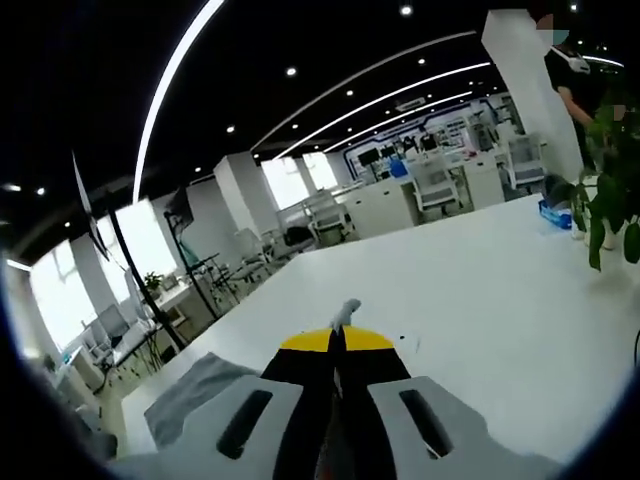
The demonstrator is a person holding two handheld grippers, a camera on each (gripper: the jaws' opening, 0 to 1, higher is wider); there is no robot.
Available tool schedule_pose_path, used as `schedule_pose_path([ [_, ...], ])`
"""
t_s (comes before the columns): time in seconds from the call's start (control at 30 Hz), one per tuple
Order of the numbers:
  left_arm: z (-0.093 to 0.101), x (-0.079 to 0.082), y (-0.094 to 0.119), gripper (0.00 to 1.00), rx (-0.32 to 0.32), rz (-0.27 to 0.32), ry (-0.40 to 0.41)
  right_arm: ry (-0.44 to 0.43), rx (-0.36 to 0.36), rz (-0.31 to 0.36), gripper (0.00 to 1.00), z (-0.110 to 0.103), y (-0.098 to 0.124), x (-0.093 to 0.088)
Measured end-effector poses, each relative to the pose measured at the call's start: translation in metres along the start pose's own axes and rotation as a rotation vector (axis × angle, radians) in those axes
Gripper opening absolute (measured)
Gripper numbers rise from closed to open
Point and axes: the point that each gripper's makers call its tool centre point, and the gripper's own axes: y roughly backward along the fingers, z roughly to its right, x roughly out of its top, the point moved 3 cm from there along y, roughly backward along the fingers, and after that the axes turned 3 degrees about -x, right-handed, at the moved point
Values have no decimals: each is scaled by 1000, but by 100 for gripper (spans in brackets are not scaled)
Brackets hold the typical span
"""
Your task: Fold the towel on the table until its edges align and the towel forms a compact rectangular stack.
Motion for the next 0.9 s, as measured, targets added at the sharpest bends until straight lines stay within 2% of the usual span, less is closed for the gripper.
schedule_pose_path([
  [0.23,-9,7,28,4,18,17,-29,24,17,17,0,-28,-7,15],
  [0.33,-17,10,47,4,51,29,-30,27,27,23,0,-41,-10,19],
  [0.47,-28,13,71,4,94,67,9,44,44,23,0,-59,-14,22],
  [0.9,-49,16,127,4,176,99,1,79,92,25,0,-116,-34,32],
])
